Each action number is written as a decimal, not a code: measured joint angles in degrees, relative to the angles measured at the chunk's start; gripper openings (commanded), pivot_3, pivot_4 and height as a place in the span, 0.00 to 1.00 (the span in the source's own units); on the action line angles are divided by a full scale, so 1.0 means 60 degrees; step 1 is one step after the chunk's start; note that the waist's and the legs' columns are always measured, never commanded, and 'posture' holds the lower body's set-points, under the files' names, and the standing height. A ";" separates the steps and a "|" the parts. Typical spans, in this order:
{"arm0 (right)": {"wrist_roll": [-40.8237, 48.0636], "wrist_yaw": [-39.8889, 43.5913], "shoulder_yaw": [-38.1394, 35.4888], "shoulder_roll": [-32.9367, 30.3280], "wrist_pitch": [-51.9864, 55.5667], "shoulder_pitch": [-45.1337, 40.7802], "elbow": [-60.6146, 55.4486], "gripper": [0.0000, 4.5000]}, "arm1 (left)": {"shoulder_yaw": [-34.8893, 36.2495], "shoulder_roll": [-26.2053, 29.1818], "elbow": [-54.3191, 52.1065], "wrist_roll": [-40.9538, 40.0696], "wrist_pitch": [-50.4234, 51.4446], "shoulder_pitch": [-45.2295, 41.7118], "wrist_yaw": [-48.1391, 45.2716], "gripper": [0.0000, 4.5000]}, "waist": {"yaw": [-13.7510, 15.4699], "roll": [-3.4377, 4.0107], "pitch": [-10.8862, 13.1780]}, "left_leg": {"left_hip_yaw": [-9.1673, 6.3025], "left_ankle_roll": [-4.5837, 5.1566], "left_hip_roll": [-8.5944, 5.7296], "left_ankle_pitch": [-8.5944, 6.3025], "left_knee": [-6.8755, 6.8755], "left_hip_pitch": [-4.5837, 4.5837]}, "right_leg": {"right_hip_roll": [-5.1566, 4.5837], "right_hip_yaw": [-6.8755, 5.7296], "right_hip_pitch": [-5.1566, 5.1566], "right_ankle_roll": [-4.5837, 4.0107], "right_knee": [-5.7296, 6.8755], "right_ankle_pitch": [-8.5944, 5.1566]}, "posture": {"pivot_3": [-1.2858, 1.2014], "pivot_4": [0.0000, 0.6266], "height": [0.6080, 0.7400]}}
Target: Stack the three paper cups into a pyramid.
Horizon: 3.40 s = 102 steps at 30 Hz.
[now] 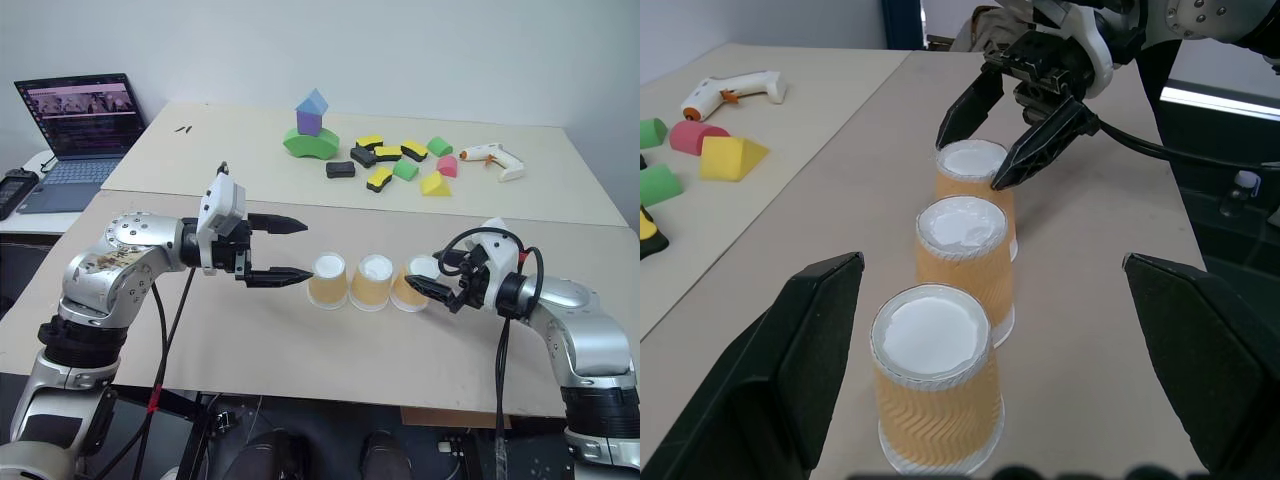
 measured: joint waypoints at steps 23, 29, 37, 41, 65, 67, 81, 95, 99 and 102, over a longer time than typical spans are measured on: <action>-0.0179 0.0090 0.0219 0.0076 -0.0003 -0.0336 0.0149 0.60 | -0.0144 0.0012 0.0001 0.0100 -0.0023 0.0051 0.0059 1.00 | -0.0019 0.0000 0.0000 | 0.0002 0.0000 0.0000 0.0000 0.0000 0.0000 | 0.0001 0.0001 -0.0002 0.0000 0.0002 0.0000 | 0.52 0.24 0.73; -0.0177 0.1062 0.0276 -0.0983 0.0017 -0.1668 0.0400 0.60 | -0.0230 0.0009 0.0001 0.0138 -0.0038 0.0063 0.0071 1.00 | -0.0023 0.0034 0.0020 | 0.0003 0.0000 -0.0005 0.0000 0.0001 0.0000 | -0.0003 0.0002 -0.0005 0.0000 0.0003 0.0000 | 0.52 0.24 0.73; -0.0617 0.2921 0.1731 -0.1693 -0.0087 -0.3960 0.1420 0.60 | -0.0373 -0.0014 0.0047 0.0159 -0.0210 0.0082 0.0051 1.00 | -0.0087 0.0035 0.0021 | 0.0011 0.0000 -0.0001 0.0000 0.0001 -0.0002 | -0.0004 0.0004 -0.0011 -0.0002 0.0004 0.0001 | 0.52 0.24 0.73; -0.0546 0.3598 0.2350 -0.1273 0.0453 -0.5578 0.1677 0.60 | -0.0418 0.0001 0.0080 0.0162 -0.0233 0.0077 0.0035 1.00 | -0.0181 0.0035 0.0021 | 0.0007 0.0000 0.0005 0.0000 0.0000 -0.0002 | -0.0002 0.0001 -0.0011 -0.0004 0.0001 0.0001 | 0.52 0.24 0.73; -0.0250 0.4824 0.3280 0.0163 0.2089 -0.7083 0.2452 0.60 | -0.0440 0.0048 0.0091 0.0146 -0.0233 0.0107 0.0030 1.00 | -0.0194 0.0036 0.0022 | 0.0002 0.0000 -0.0012 0.0000 -0.0001 -0.0014 | -0.0011 -0.0011 -0.0015 -0.0003 0.0003 0.0001 | 0.52 0.24 0.73; -0.0258 0.4709 0.3271 0.0238 0.2101 -0.6980 0.2441 0.60 | -0.0441 0.0048 0.0091 0.0149 -0.0233 0.0108 0.0035 1.00 | -0.0204 0.0036 0.0022 | 0.0002 0.0000 -0.0011 0.0000 -0.0001 -0.0014 | -0.0009 -0.0012 -0.0015 -0.0002 0.0003 0.0001 | 0.52 0.24 0.73; -0.0512 0.4338 0.3218 0.0573 0.1479 -0.6681 0.2944 0.60 | -0.0440 0.0122 -0.0075 0.0146 -0.0232 0.0198 0.0075 1.00 | -0.0217 0.0036 0.0022 | 0.0004 0.0000 -0.0012 0.0000 -0.0001 -0.0012 | -0.0009 -0.0012 -0.0013 -0.0002 0.0004 0.0001 | 0.52 0.24 0.73; -0.0531 0.4209 0.3175 0.0658 0.1525 -0.6554 0.2986 0.97 | -0.0439 0.0212 -0.0084 0.0144 -0.0232 0.0323 0.0088 1.00 | -0.0225 0.0037 0.0022 | 0.0006 -0.0001 -0.0012 0.0000 -0.0006 -0.0012 | -0.0008 -0.0010 -0.0019 -0.0003 0.0003 0.0001 | 0.52 0.24 0.73; 0.0013 0.4223 0.2809 0.0583 0.2086 -0.6808 0.2445 0.97 | -0.0438 0.0216 -0.0093 0.0145 -0.0232 0.0359 0.0108 1.00 | -0.0208 0.0038 0.0023 | 0.0003 -0.0001 -0.0012 0.0000 -0.0005 -0.0013 | -0.0009 -0.0010 -0.0020 -0.0003 0.0003 0.0001 | 0.52 0.24 0.73; 0.0946 0.4251 0.2224 0.0400 0.2999 -0.7321 0.1538 0.97 | -0.0438 0.0222 -0.0094 0.0144 -0.0232 0.0405 0.0147 1.00 | -0.0217 0.0040 0.0024 | 0.0001 -0.0001 -0.0009 0.0000 -0.0008 -0.0016 | -0.0009 -0.0010 -0.0023 -0.0003 0.0001 0.0001 | 0.52 0.24 0.73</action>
